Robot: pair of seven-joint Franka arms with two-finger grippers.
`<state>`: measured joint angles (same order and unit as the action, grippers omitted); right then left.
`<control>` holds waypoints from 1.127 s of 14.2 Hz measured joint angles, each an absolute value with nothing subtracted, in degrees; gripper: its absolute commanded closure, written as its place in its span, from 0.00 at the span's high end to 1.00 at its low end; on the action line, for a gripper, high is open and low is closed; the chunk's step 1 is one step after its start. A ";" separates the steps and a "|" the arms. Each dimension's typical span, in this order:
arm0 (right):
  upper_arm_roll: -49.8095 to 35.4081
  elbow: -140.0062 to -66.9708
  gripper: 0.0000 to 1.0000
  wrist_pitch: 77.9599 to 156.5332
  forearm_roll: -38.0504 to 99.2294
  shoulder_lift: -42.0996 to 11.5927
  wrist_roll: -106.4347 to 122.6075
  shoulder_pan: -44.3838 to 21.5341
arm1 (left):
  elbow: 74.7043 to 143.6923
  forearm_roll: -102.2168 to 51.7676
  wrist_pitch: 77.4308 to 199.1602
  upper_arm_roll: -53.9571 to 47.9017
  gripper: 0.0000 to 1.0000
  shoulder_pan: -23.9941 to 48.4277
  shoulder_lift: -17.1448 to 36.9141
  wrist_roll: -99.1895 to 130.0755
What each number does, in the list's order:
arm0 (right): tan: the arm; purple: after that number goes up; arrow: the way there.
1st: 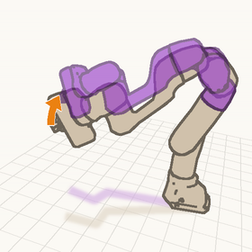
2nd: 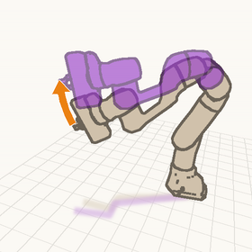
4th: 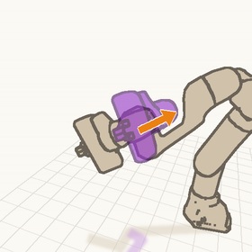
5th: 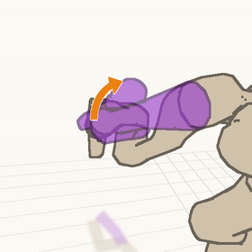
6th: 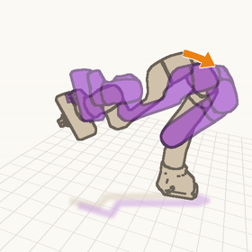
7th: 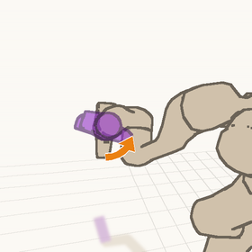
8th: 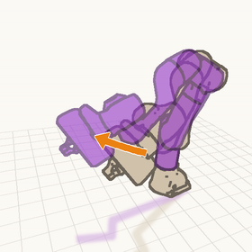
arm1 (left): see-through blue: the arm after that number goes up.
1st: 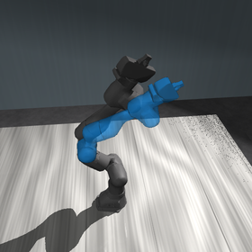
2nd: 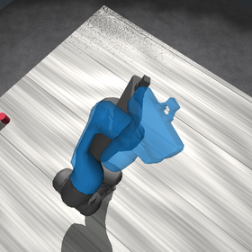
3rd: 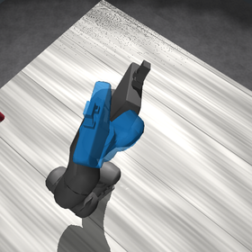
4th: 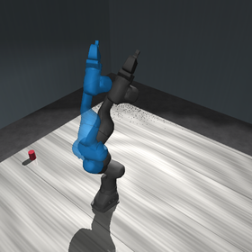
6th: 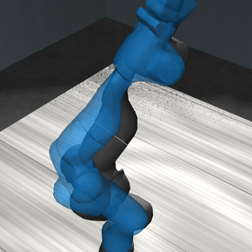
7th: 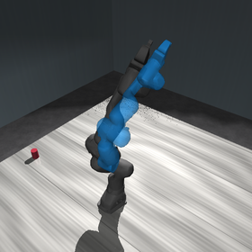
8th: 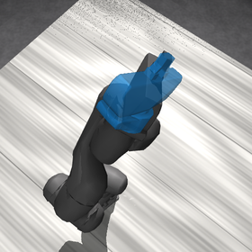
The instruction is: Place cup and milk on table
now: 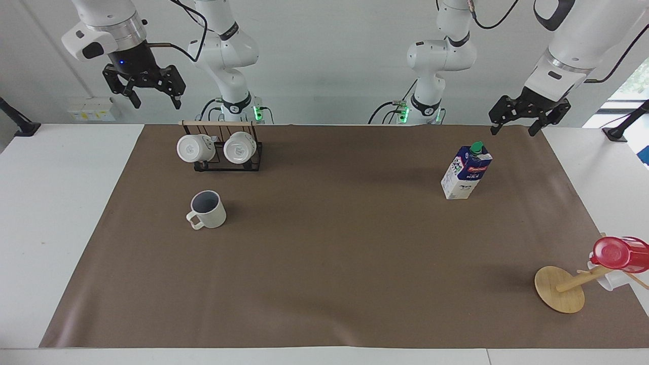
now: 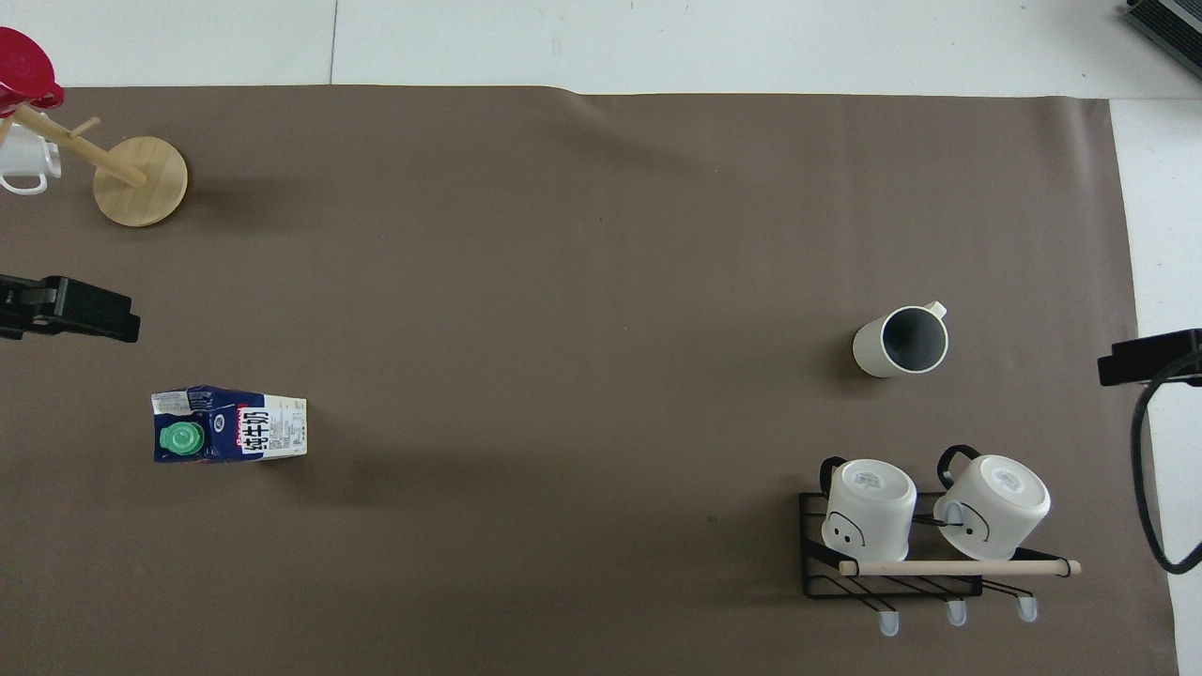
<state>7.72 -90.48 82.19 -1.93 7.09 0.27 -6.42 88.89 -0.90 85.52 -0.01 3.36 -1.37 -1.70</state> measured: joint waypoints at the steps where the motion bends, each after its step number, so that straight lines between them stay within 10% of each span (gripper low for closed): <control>1: 7.72 -90.49 1.00 82.19 -1.91 7.09 0.27 -6.42 | 88.89 -0.90 85.52 -0.01 1.00 3.36 -1.37 -1.70; 16: 8.10 -90.21 1.00 82.13 -0.77 6.98 0.27 -6.17 | 88.89 -0.90 85.52 -0.09 1.00 3.36 -1.37 -1.70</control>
